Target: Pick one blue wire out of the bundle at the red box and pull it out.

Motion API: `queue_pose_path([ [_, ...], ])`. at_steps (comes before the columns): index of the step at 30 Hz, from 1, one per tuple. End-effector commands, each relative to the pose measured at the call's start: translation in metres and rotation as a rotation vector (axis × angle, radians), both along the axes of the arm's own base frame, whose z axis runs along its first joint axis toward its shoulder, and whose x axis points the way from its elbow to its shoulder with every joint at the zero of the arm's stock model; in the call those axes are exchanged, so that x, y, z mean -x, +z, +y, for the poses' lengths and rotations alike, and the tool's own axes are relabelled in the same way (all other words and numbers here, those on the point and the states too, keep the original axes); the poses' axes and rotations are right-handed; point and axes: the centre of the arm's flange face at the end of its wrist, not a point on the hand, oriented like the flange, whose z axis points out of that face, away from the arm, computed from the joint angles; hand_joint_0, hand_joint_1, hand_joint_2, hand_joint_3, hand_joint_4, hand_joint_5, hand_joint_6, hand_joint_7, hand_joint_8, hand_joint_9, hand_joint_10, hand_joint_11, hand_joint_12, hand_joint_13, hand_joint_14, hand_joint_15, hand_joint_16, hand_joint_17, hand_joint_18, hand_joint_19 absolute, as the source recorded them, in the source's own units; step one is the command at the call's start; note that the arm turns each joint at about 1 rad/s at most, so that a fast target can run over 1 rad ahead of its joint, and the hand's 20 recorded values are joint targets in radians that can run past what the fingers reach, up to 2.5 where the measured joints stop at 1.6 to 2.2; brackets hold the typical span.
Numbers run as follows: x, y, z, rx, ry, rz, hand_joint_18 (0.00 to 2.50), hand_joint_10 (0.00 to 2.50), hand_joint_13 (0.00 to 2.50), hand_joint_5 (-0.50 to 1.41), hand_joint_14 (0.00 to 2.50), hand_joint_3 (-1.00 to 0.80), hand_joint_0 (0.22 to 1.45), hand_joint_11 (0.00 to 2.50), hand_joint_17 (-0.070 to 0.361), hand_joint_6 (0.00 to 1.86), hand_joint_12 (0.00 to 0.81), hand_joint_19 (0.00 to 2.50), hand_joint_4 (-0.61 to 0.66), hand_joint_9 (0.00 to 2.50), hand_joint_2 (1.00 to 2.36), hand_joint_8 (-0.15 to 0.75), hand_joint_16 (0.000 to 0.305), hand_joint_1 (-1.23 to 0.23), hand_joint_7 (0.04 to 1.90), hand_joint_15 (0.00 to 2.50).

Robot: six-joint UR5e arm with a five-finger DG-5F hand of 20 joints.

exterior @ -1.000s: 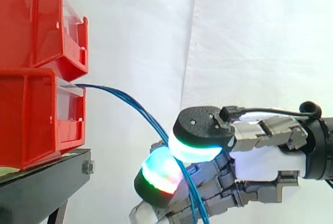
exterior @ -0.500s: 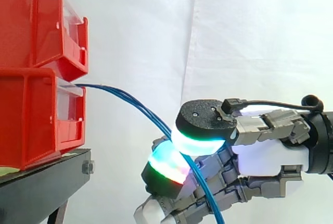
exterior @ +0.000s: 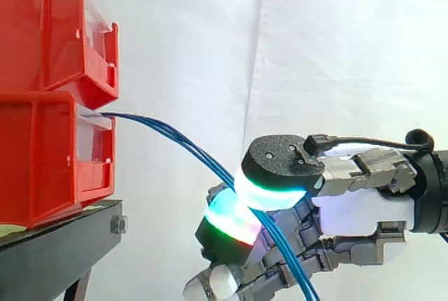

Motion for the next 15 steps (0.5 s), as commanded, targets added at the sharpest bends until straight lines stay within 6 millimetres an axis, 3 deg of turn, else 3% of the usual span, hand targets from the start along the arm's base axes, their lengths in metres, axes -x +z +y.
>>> queue_pose_path([
  [1, -0.0001, 0.0001, -0.0007, -0.004, -0.001, -0.001, 0.33, 0.02, 0.40, -0.04, 0.01, -0.20, 0.61, 0.54, 0.124, 0.51, 0.331, 0.31, 0.45, 1.01, 1.02, 0.238, 0.055, -0.58, 1.59, 0.12],
  [5, -0.0002, 0.0014, -0.0005, -0.006, 0.001, -0.004, 0.33, 0.02, 0.41, -0.04, 0.01, -0.22, 0.63, 0.59, 0.121, 0.50, 0.329, 0.31, 0.41, 1.02, 1.02, 0.244, 0.054, -0.56, 1.58, 0.13],
  [9, -0.0002, 0.0002, -0.0005, -0.006, 0.001, -0.002, 0.36, 0.03, 0.41, -0.08, 0.01, -0.20, 0.64, 0.80, 0.121, 0.57, 0.343, 0.28, 0.44, 1.00, 1.03, 0.263, 0.054, -0.58, 1.40, 0.18],
  [15, -0.0001, 0.0004, -0.0028, -0.007, -0.003, -0.004, 0.37, 0.03, 0.39, -0.12, 0.01, -0.12, 0.63, 1.09, 0.127, 0.65, 0.366, 0.26, 0.46, 0.96, 1.03, 0.301, 0.056, -0.72, 1.30, 0.18],
])
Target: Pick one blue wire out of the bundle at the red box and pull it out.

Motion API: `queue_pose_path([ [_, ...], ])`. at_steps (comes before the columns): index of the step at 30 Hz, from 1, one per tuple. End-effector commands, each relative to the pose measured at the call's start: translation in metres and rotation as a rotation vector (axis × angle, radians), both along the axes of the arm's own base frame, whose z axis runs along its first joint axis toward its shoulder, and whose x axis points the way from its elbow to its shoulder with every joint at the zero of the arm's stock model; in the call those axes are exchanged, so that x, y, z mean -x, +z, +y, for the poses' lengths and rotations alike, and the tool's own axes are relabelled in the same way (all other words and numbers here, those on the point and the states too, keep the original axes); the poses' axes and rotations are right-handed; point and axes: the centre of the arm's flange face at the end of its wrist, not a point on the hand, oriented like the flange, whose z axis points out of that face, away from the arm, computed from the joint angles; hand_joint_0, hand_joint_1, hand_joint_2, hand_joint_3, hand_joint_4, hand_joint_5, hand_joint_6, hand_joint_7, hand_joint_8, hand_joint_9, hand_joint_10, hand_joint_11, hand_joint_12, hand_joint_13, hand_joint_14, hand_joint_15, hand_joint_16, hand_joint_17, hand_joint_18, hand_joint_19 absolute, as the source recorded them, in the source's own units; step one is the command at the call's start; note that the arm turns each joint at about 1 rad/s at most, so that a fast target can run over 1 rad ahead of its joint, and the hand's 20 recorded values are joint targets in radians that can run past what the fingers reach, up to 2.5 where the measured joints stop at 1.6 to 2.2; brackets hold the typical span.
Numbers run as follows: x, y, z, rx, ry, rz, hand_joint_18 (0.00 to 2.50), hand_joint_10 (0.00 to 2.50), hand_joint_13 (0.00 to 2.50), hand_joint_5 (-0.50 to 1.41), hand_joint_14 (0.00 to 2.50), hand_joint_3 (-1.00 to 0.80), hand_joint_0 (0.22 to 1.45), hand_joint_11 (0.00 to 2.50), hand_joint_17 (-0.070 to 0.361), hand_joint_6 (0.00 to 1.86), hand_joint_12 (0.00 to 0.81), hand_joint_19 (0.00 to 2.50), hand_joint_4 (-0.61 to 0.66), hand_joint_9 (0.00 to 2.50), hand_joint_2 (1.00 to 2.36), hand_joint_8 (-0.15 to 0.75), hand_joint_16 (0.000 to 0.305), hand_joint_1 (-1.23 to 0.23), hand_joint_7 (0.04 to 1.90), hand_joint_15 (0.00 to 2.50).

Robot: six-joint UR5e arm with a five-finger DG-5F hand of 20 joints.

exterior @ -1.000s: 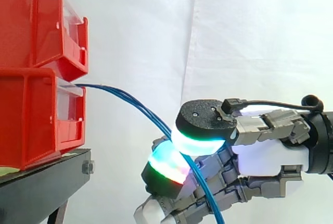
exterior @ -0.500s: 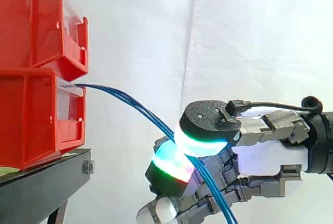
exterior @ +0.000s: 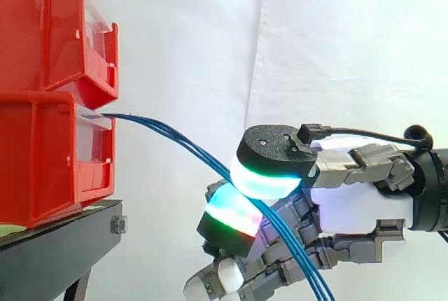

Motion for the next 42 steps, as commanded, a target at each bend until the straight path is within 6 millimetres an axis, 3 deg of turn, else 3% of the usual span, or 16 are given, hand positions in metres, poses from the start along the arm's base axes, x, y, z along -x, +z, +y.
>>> queue_pose_path([
  [1, 0.0001, 0.0006, -0.0011, -0.001, -0.002, -0.001, 0.38, 0.03, 0.39, -0.13, 0.01, -0.11, 0.62, 1.12, 0.127, 0.67, 0.365, 0.26, 0.46, 0.96, 1.03, 0.306, 0.057, -0.73, 1.28, 0.17],
  [6, 0.0001, 0.0006, -0.0011, -0.007, -0.002, -0.002, 0.39, 0.03, 0.39, -0.13, 0.01, -0.21, 0.65, 1.12, 0.129, 0.68, 0.367, 0.26, 0.49, 0.96, 1.02, 0.305, 0.057, -0.72, 1.28, 0.16],
  [7, 0.0001, 0.0006, -0.0011, -0.007, -0.002, -0.002, 0.39, 0.03, 0.39, -0.11, 0.01, -0.25, 0.66, 1.04, 0.128, 0.59, 0.362, 0.27, 0.50, 0.97, 1.02, 0.289, 0.057, -0.71, 1.41, 0.15],
  [9, 0.0003, 0.0006, -0.0023, -0.007, -0.003, -0.002, 0.38, 0.02, 0.39, -0.08, 0.01, -0.26, 0.66, 0.92, 0.128, 0.53, 0.354, 0.29, 0.50, 1.01, 1.01, 0.269, 0.057, -0.69, 1.49, 0.15],
  [14, 0.0009, 0.0050, -0.0035, -0.010, -0.005, -0.007, 0.37, 0.03, 0.42, -0.06, 0.01, -0.22, 0.70, 0.81, 0.123, 0.50, 0.336, 0.30, 0.48, 1.08, 1.01, 0.228, 0.055, -0.62, 1.38, 0.15],
  [19, 0.0005, 0.0057, -0.0029, -0.012, 0.001, -0.008, 0.38, 0.03, 0.44, -0.08, 0.01, -0.31, 0.76, 0.96, 0.119, 0.50, 0.341, 0.30, 0.43, 1.08, 1.01, 0.245, 0.053, -0.65, 1.34, 0.18],
  [21, 0.0009, 0.0050, -0.0028, -0.011, 0.003, -0.007, 0.42, 0.03, 0.45, -0.09, 0.01, -0.36, 0.76, 1.06, 0.121, 0.50, 0.347, 0.28, 0.40, 1.06, 1.01, 0.260, 0.054, -0.74, 1.43, 0.18],
  [24, 0.0005, 0.0057, -0.0027, -0.011, 0.003, -0.008, 0.46, 0.03, 0.46, -0.12, 0.01, -0.50, 0.74, 1.15, 0.123, 0.59, 0.357, 0.25, 0.43, 1.02, 1.00, 0.279, 0.055, -0.86, 1.30, 0.19],
  [25, 0.0011, 0.0062, -0.0039, -0.012, 0.001, -0.008, 0.46, 0.03, 0.46, -0.13, 0.01, -0.50, 0.73, 1.15, 0.124, 0.64, 0.360, 0.25, 0.44, 1.02, 1.00, 0.280, 0.055, -0.87, 1.20, 0.19],
  [28, 0.0007, 0.0069, -0.0039, -0.012, 0.001, -0.010, 0.46, 0.03, 0.45, -0.12, 0.01, -0.50, 0.67, 1.13, 0.124, 0.69, 0.362, 0.28, 0.46, 1.04, 1.00, 0.279, 0.055, -0.90, 1.16, 0.19],
  [30, 0.0007, 0.0069, -0.0039, -0.012, 0.001, -0.010, 0.44, 0.03, 0.45, -0.11, 0.01, -0.50, 0.60, 1.10, 0.125, 0.69, 0.366, 0.31, 0.42, 1.06, 1.00, 0.278, 0.056, -0.85, 1.25, 0.20],
  [36, 0.0004, 0.0072, -0.0033, -0.013, 0.008, -0.013, 0.43, 0.03, 0.45, -0.07, 0.01, -0.43, 0.59, 0.87, 0.124, 0.61, 0.360, 0.36, 0.35, 1.07, 1.01, 0.251, 0.055, -0.71, 1.37, 0.20],
  [42, 0.0005, 0.0072, -0.0043, -0.013, 0.008, -0.013, 0.38, 0.03, 0.43, -0.05, 0.01, -0.39, 0.56, 0.87, 0.127, 0.54, 0.364, 0.38, 0.30, 1.04, 1.01, 0.254, 0.057, -0.65, 1.47, 0.21],
])
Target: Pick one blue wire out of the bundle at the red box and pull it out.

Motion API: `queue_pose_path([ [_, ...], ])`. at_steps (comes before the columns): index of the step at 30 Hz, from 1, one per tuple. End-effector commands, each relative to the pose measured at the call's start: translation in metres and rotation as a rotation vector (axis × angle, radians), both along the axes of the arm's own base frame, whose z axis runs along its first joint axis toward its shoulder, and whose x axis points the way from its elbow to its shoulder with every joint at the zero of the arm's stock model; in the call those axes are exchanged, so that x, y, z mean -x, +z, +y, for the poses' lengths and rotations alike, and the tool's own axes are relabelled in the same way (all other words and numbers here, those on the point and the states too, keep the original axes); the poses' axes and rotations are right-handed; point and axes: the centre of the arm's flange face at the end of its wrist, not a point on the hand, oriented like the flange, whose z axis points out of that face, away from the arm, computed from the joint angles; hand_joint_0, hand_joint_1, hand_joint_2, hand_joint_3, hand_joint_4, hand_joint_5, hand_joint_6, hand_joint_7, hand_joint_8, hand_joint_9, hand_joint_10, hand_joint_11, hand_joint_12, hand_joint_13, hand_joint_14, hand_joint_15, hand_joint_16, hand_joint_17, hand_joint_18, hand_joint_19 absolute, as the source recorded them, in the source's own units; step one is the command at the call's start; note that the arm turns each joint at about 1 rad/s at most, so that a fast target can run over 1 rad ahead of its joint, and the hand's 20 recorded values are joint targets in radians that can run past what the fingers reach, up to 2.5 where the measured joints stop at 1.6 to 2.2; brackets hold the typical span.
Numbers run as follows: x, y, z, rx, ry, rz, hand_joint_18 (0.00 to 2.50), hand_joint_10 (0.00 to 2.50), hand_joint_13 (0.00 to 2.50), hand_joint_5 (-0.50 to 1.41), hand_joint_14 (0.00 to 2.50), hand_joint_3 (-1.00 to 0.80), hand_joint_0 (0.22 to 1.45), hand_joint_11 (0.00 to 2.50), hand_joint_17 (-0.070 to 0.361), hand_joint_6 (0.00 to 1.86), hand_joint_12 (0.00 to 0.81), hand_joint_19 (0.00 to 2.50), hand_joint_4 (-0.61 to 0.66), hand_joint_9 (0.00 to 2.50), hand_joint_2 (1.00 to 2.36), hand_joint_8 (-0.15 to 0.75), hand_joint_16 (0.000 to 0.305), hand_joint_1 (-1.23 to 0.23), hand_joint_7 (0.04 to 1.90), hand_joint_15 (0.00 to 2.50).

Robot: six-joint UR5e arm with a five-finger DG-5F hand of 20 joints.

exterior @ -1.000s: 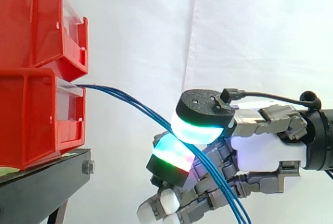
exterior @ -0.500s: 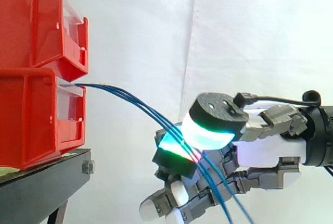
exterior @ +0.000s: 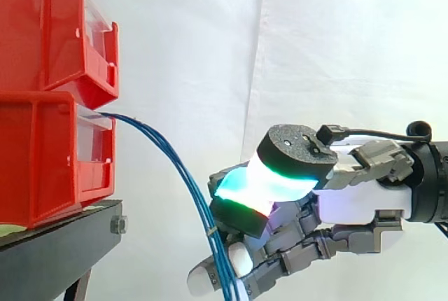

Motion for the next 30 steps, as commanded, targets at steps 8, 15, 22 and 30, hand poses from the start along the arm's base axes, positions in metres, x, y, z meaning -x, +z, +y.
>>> queue_pose_path([
  [8, -0.004, -0.019, -0.009, 0.007, -0.018, -0.006, 0.36, 0.02, 0.41, -0.07, 0.01, -0.48, 0.49, 0.73, 0.141, 0.50, 0.390, 0.40, 0.34, 0.97, 1.00, 0.282, 0.062, -0.55, 1.30, 0.20],
  [15, -0.014, -0.045, -0.020, 0.004, -0.034, -0.080, 0.36, 0.02, 0.40, -0.08, 0.01, -0.48, 0.48, 0.50, 0.143, 0.50, 0.390, 0.39, 0.42, 0.92, 1.00, 0.274, 0.064, -0.53, 1.04, 0.19],
  [22, -0.019, -0.070, -0.024, 0.000, -0.035, -0.103, 0.35, 0.02, 0.40, -0.09, 0.01, -0.49, 0.47, 0.51, 0.144, 0.50, 0.393, 0.40, 0.38, 0.90, 1.00, 0.280, 0.064, -0.53, 1.04, 0.19],
  [30, -0.024, -0.080, -0.018, 0.018, -0.033, -0.128, 0.38, 0.02, 0.41, -0.10, 0.01, -0.50, 0.41, 0.58, 0.160, 0.50, 0.425, 0.39, 0.37, 0.89, 1.00, 0.304, 0.071, -0.59, 1.14, 0.20],
])
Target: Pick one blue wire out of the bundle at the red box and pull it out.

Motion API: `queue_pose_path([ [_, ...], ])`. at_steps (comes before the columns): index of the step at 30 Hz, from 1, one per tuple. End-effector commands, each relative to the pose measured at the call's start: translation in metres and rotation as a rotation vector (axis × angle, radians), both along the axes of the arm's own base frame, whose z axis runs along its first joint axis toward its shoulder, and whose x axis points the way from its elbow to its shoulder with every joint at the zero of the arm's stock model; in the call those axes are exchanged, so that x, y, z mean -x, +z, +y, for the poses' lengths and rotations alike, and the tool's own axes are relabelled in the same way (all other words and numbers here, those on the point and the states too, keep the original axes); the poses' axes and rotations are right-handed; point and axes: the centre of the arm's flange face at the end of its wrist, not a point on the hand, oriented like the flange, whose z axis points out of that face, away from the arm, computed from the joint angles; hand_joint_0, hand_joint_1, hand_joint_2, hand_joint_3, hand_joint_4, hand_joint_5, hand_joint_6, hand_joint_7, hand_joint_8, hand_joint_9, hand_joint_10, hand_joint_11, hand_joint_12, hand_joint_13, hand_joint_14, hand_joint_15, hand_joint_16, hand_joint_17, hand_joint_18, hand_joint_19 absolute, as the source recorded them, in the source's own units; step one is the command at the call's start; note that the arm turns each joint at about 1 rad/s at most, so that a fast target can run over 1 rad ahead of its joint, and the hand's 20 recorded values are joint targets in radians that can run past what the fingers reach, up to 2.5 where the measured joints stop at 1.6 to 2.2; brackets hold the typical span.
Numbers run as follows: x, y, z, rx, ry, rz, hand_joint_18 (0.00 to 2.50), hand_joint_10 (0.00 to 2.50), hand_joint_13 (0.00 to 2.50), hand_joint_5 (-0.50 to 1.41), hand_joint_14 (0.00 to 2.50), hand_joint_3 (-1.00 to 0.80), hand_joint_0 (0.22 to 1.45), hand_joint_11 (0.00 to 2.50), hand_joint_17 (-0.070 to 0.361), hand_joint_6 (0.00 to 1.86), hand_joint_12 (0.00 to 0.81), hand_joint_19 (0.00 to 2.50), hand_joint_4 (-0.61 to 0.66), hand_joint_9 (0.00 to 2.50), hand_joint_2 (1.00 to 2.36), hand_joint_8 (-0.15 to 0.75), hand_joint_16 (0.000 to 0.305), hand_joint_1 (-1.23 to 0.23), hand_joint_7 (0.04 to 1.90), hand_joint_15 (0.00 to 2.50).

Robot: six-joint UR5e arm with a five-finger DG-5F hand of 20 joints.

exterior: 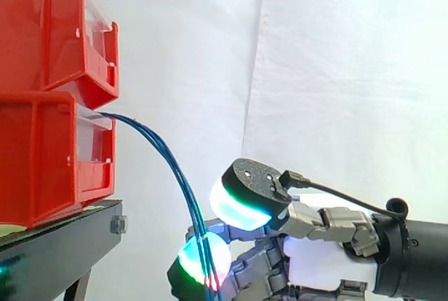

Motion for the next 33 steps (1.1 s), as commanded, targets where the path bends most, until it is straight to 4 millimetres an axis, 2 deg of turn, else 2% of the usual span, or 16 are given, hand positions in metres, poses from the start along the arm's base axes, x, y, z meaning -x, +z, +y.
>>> queue_pose_path([
  [1, -0.003, -0.014, 0.003, 0.010, 0.002, -0.007, 0.38, 0.02, 0.40, -0.10, 0.01, -0.50, 0.40, 0.58, 0.163, 0.50, 0.431, 0.39, 0.38, 0.88, 1.00, 0.309, 0.072, -0.60, 1.15, 0.20],
  [5, -0.009, -0.011, 0.014, 0.036, 0.010, -0.056, 0.39, 0.02, 0.40, -0.11, 0.01, -0.50, 0.39, 0.57, 0.166, 0.50, 0.439, 0.39, 0.40, 0.87, 1.00, 0.313, 0.074, -0.60, 1.15, 0.20],
  [9, -0.011, -0.010, 0.025, 0.120, 0.016, -0.055, 0.38, 0.02, 0.40, -0.11, 0.01, -0.50, 0.39, 0.61, 0.166, 0.50, 0.441, 0.38, 0.36, 0.86, 1.00, 0.311, 0.074, -0.62, 1.16, 0.19],
  [19, -0.013, -0.010, 0.043, 0.187, 0.035, -0.057, 0.34, 0.02, 0.36, -0.12, 0.01, -0.50, 0.44, 0.66, 0.155, 0.50, 0.420, 0.39, 0.30, 0.81, 1.00, 0.296, 0.069, -0.70, 1.32, 0.20],
  [24, -0.014, -0.009, 0.044, 0.184, 0.037, -0.065, 0.33, 0.02, 0.36, -0.12, 0.01, -0.50, 0.46, 0.65, 0.152, 0.50, 0.413, 0.40, 0.29, 0.80, 1.00, 0.288, 0.067, -0.67, 1.33, 0.20],
  [33, -0.013, -0.008, 0.033, 0.169, 0.025, -0.065, 0.32, 0.02, 0.37, -0.11, 0.01, -0.46, 0.47, 0.65, 0.148, 0.50, 0.406, 0.40, 0.28, 0.82, 1.00, 0.285, 0.066, -0.62, 1.31, 0.21],
])
